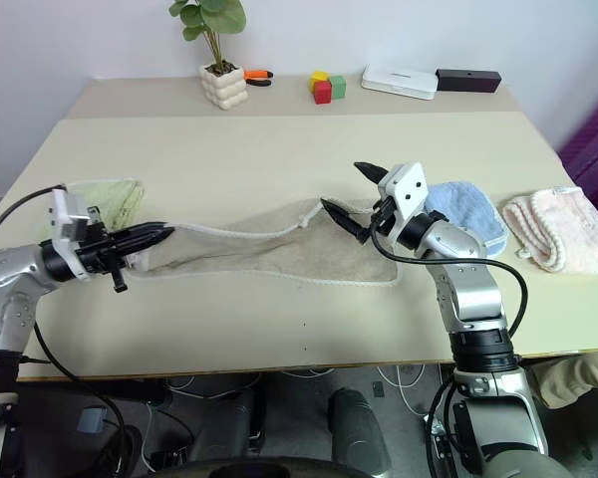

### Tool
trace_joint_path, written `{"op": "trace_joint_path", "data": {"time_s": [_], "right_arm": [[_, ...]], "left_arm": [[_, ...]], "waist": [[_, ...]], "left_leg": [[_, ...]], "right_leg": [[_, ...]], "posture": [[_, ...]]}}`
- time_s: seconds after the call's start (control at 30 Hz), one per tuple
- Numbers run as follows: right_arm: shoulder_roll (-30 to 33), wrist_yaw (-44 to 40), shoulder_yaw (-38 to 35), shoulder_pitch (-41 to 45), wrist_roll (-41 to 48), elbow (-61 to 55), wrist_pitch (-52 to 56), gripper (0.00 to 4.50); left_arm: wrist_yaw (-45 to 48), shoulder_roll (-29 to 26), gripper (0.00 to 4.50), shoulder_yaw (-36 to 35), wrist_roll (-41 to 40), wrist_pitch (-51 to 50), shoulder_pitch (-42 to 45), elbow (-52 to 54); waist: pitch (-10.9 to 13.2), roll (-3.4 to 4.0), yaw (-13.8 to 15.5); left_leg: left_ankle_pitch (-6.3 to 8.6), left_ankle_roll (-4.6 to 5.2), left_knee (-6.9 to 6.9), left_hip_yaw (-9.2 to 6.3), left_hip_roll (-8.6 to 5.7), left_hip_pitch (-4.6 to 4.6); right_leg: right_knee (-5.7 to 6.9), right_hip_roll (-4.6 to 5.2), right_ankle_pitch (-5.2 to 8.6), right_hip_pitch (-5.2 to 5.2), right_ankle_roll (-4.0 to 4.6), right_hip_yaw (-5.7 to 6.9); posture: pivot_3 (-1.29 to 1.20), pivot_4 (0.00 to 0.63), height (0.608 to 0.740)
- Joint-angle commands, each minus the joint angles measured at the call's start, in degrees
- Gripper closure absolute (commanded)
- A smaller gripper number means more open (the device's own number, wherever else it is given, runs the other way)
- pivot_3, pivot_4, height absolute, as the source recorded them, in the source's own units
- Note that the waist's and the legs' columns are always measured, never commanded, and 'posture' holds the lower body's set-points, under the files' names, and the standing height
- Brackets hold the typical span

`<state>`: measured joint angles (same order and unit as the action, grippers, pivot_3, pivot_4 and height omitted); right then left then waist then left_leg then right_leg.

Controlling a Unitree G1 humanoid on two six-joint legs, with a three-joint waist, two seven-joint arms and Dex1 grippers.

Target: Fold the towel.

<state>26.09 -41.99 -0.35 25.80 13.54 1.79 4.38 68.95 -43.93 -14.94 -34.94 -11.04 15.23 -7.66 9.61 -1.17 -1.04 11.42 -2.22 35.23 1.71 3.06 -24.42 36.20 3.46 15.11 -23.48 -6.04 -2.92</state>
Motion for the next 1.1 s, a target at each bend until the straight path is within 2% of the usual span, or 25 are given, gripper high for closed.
{"op": "trace_joint_path", "data": {"time_s": [0.03, 0.3, 0.5, 0.73, 1.0, 1.1], "right_arm": [[2.03, 0.15, 0.87, 1.37, -3.88, 2.08, -2.64, 0.0], [5.42, 3.61, 5.12, 4.6, -15.54, 11.83, -9.54, 0.0], [7.01, 4.33, 7.1, 6.21, -20.24, 17.33, -14.65, 0.0], [8.45, 10.68, 8.33, 11.1, -27.26, 26.21, -18.3, 0.0], [11.28, 10.84, 9.95, 14.17, -30.46, 31.91, -23.62, 0.0], [11.88, 7.5, 10.3, 14.04, -28.62, 31.75, -25.25, 0.0]], "left_arm": [[0.52, -0.82, 4.42, -4.06, -2.38, -0.21, -0.7, 1.97], [-0.39, -0.12, 4.42, -7.16, -3.95, -0.96, -5.44, 6.89], [-1.98, -0.22, 4.42, -8.87, -4.25, -1.23, -7.22, 8.68], [-2.61, -0.34, 4.42, -10.77, -5.02, -1.55, -9.09, 10.26], [-3.4, -0.08, 4.42, -11.61, -4.98, -0.92, -10.86, 11.78], [-3.64, 0.07, 4.42, -11.65, -4.7, -0.66, -11.41, 12.37]], "waist": [[0.0, 0.0, 0.03], [0.0, 0.0, 0.01], [0.0, 0.0, 0.03], [0.0, 0.0, -0.12], [0.0, -0.01, -0.1], [0.0, 0.0, -0.13]], "left_leg": [[0.0, 0.0, 0.0, 0.0, 0.0, 0.0], [0.0, 0.0, 0.01, 0.01, 0.0, 0.0], [0.0, 0.0, 0.01, 0.01, 0.0, 0.0], [0.0, 0.0, 0.0, 0.01, 0.0, 0.01], [0.0, 0.0, 0.0, 0.02, -0.01, 0.0], [0.0, 0.0, 0.0, 0.02, -0.01, 0.0]], "right_leg": [[0.0, 0.0, 0.0, 0.01, 0.0, 0.0], [0.0, 0.02, 0.01, 0.0, 0.03, -0.01], [0.0, 0.02, 0.01, 0.0, 0.02, -0.02], [0.0, 0.02, 0.01, -0.02, 0.03, -0.02], [-0.01, 0.02, 0.01, 0.0, 0.03, -0.03], [-0.01, 0.03, 0.01, 0.0, 0.03, -0.03]], "posture": [[0.0, 0.15, 0.74], [0.0, 0.15, 0.74], [0.0, 0.15, 0.74], [0.0, 0.15, 0.74], [0.0, 0.15, 0.74], [0.0, 0.15, 0.74]]}}
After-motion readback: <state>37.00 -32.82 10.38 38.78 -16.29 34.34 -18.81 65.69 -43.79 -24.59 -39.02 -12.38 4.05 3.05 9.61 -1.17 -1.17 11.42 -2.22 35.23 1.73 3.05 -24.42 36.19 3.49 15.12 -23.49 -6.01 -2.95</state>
